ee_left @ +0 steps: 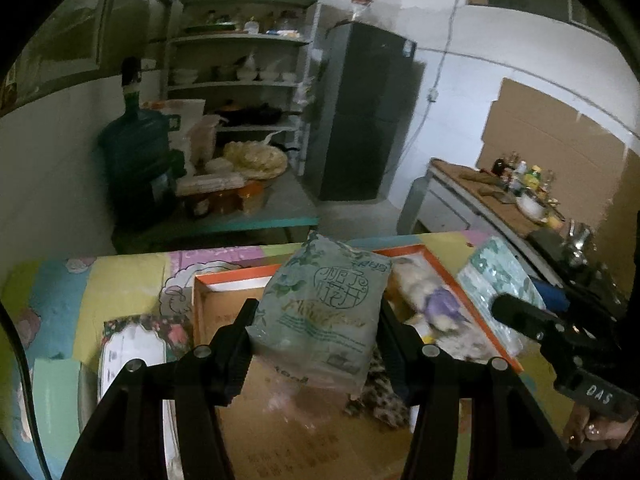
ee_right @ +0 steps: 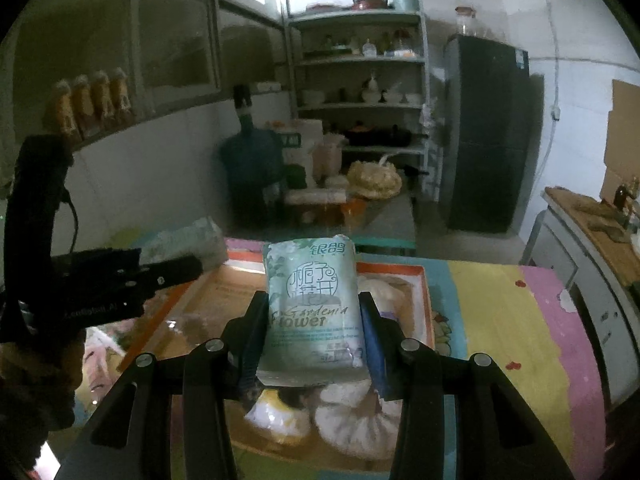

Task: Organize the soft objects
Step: 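Carry both white tissue packs over the cardboard tray, then lower both tissue packs into the tray and open both tools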

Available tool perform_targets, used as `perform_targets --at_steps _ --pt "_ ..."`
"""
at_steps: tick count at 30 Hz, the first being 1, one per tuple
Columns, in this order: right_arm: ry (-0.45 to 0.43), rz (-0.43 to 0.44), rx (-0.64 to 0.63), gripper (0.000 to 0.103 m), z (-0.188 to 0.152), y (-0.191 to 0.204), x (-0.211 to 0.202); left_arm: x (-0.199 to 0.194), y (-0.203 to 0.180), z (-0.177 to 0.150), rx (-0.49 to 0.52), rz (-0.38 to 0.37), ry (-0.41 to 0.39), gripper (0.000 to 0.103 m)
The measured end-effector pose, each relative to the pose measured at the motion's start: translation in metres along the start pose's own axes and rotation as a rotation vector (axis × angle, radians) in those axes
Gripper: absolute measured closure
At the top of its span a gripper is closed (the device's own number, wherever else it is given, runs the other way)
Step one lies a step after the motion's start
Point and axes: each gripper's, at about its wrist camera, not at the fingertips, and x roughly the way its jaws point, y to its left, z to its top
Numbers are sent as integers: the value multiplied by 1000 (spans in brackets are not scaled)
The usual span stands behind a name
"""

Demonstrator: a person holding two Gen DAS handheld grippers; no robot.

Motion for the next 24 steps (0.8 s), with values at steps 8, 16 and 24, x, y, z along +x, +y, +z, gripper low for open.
perform_targets --at_steps 8,16,24 --pt "80 3 28 58 3 -12 47 36 8 8 -21 20 73 47" --pt "126 5 48 58 -5 -21 67 71 20 -1 -49 37 190 47" --pt "146 4 46 57 -7 -21 78 86 25 -9 -49 28 234 46"
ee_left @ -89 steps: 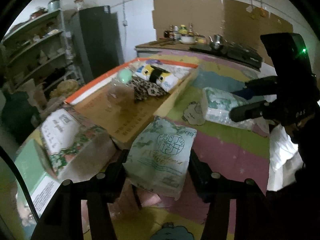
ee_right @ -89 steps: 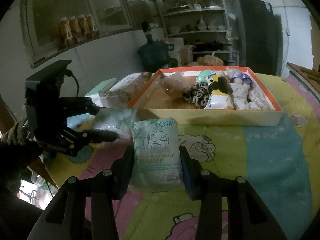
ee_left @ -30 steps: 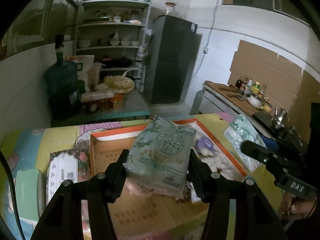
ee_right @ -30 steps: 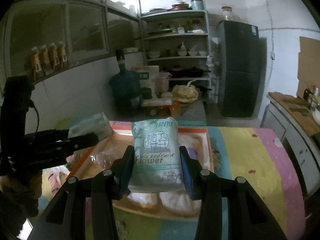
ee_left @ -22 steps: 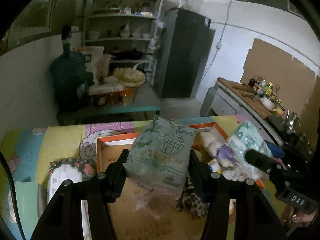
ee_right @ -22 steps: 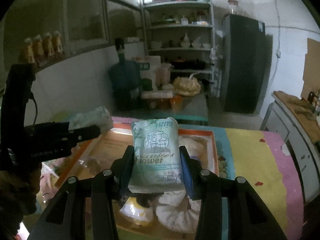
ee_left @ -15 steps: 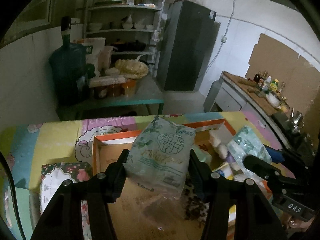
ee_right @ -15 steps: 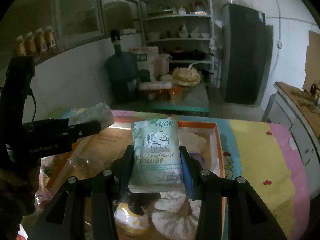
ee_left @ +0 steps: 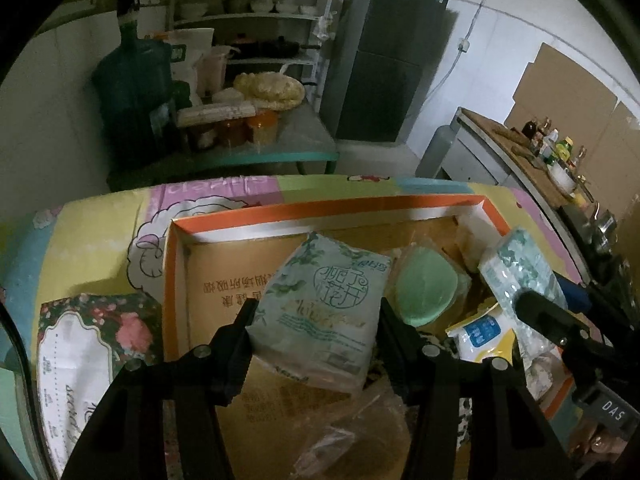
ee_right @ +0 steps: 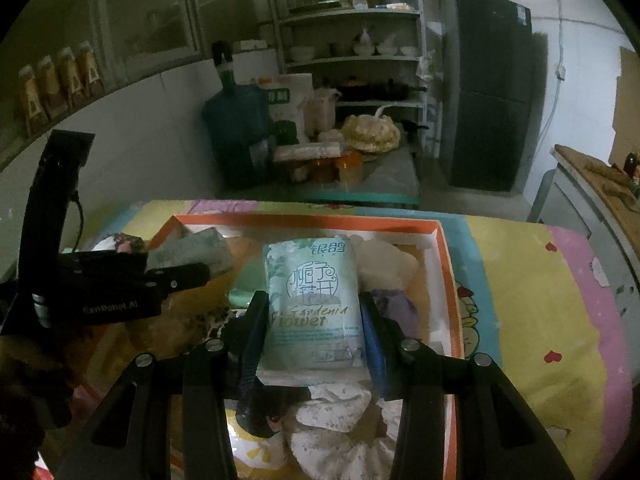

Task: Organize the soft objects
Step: 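Lower both tissue packs into the tray and open both tools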

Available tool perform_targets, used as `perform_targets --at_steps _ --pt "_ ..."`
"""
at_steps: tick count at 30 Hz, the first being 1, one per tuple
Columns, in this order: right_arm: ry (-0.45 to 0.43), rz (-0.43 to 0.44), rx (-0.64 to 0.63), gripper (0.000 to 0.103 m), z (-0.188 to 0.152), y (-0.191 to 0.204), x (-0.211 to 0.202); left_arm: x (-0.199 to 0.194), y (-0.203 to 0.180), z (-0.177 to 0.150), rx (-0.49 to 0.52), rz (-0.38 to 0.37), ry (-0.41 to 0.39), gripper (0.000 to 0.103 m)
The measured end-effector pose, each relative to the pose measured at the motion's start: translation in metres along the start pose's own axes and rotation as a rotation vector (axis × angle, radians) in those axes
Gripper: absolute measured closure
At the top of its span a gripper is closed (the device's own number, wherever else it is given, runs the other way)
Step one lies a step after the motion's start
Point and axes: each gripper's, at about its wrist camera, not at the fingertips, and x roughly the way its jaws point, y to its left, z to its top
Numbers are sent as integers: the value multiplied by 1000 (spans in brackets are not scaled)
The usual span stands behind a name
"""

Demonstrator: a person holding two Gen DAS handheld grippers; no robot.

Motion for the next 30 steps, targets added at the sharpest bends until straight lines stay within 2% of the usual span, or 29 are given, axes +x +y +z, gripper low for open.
perform_targets --at_steps 9,14,16,19,23,30 --pt "2 13 -4 49 -1 4 4 -5 -7 -5 12 -17 -7 40" --pt "-5 6 -12 43 -3 7 1 -12 -9 -6 12 -38 -30 24" --pt "-12 5 -11 43 -3 7 -1 -18 -9 -6 10 -37 -46 22" --pt "-24 4 -6 42 -4 8 -4 -27 -8 -6 3 -44 -68 21" --pt "-40 0 -1 36 -4 8 -10 -41 -8 -7 2 -47 -98 21" --pt "-54 -13 -4 35 -7 15 -19 -63 -7 -11 13 -40 -151 21"
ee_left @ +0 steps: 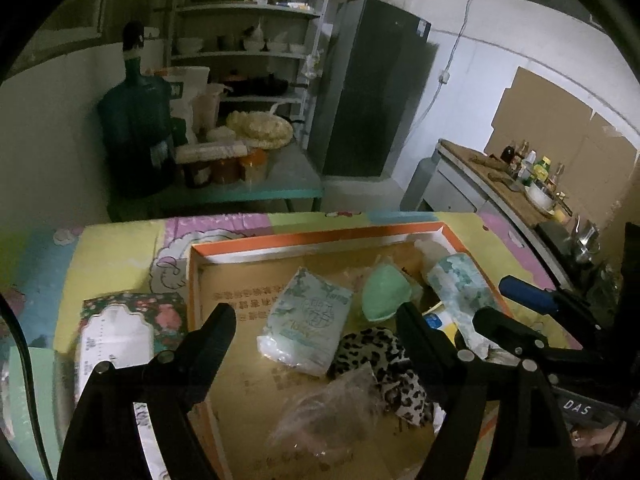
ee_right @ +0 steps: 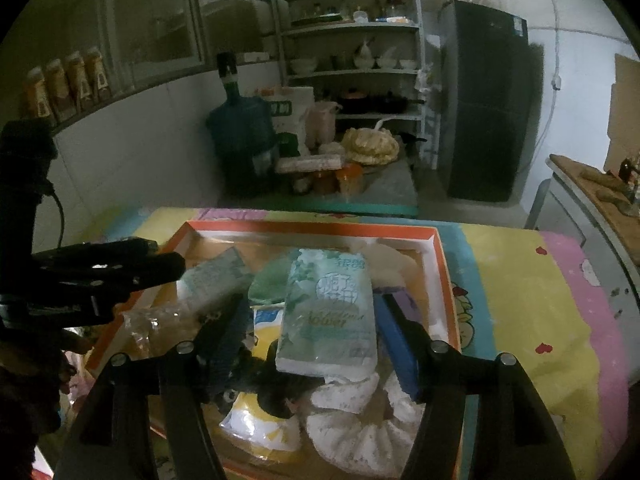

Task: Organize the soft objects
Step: 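Lower both tissue packs into the tray and open both tools, then move both tools back from the tray toward the pink pack and plush toy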

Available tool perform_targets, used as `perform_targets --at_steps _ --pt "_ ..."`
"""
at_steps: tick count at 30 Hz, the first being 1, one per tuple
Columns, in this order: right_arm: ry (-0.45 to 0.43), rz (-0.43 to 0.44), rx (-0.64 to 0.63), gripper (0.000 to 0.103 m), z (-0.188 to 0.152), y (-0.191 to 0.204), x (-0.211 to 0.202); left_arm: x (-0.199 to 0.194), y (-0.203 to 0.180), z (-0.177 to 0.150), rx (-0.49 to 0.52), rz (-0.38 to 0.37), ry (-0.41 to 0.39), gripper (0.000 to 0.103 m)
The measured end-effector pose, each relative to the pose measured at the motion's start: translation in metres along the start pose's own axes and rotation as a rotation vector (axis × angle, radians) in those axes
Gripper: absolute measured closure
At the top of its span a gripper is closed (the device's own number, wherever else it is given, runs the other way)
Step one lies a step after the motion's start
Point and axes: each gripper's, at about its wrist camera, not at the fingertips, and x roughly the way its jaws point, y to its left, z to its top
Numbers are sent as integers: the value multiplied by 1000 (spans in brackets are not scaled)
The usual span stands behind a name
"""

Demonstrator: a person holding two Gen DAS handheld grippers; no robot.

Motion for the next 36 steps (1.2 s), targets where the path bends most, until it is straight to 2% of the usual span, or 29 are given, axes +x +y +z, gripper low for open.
perform_targets --at_steps 10,21,28,36 --pt "-40 -3 -11 34 -4 14 -25 -40 14 -7 6 50 -98 21" --pt "-105 55 -57 33 -18 67 -64 -104 42 -29 6 118 -219 21" --pt "-127 105 -101 32 -31 105 -82 -141 64 -49 -6 139 -262 21" --pt "-83 243 -234 32 -55 173 -80 -173 98 -77 -46 166 -295 21"
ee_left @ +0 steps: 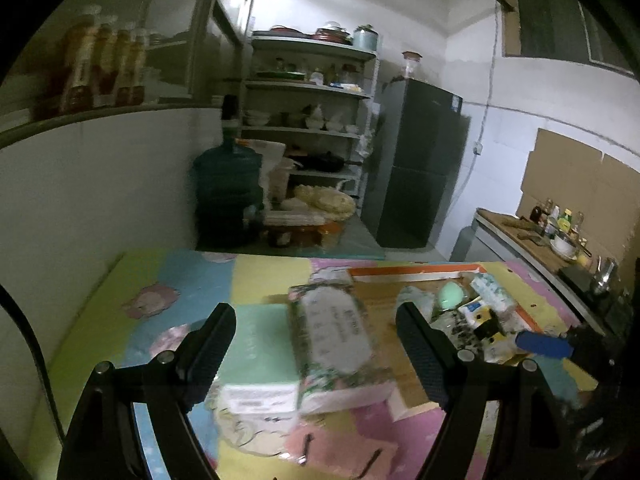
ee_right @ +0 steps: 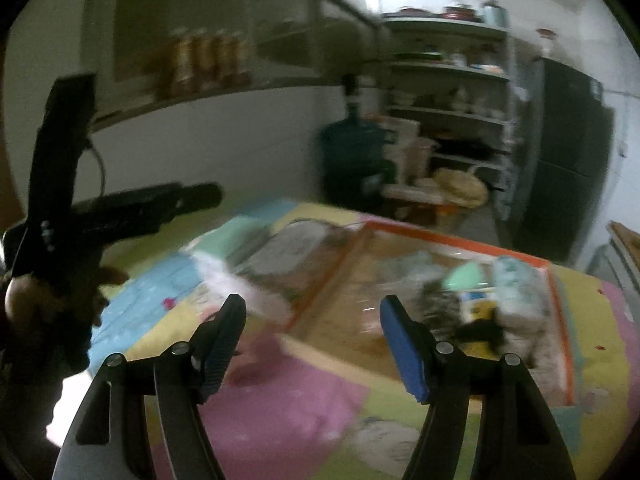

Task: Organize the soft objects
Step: 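Move both tools back from the tray toward the pink pack and plush toy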

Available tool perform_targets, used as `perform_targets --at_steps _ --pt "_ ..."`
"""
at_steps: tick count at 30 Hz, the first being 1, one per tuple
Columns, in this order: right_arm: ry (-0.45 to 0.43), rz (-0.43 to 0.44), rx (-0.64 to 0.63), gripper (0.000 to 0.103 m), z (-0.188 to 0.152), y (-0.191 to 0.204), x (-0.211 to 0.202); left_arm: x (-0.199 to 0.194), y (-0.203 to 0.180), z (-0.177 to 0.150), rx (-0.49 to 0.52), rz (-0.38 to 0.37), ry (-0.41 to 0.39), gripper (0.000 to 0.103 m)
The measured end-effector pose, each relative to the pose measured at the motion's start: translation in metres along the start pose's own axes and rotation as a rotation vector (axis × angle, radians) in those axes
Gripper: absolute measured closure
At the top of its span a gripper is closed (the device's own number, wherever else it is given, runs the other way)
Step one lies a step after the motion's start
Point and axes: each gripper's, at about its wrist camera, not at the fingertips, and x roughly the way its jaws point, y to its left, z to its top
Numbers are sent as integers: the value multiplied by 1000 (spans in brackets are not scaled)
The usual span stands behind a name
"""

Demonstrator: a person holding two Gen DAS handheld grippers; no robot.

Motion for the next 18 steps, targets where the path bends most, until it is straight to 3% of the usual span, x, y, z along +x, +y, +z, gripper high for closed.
perform_targets --at_steps 9,13,18 --pt "128 194 -156 32 -17 68 54 -34 55 -18 -42 -8 -41 21" --pt "187 230 -201 32 -20 78 80 -44 76 -26 -52 -4 -44 21" --pt "259 211 -241 32 -24 83 109 -51 98 -35 -68 5 -38 21"
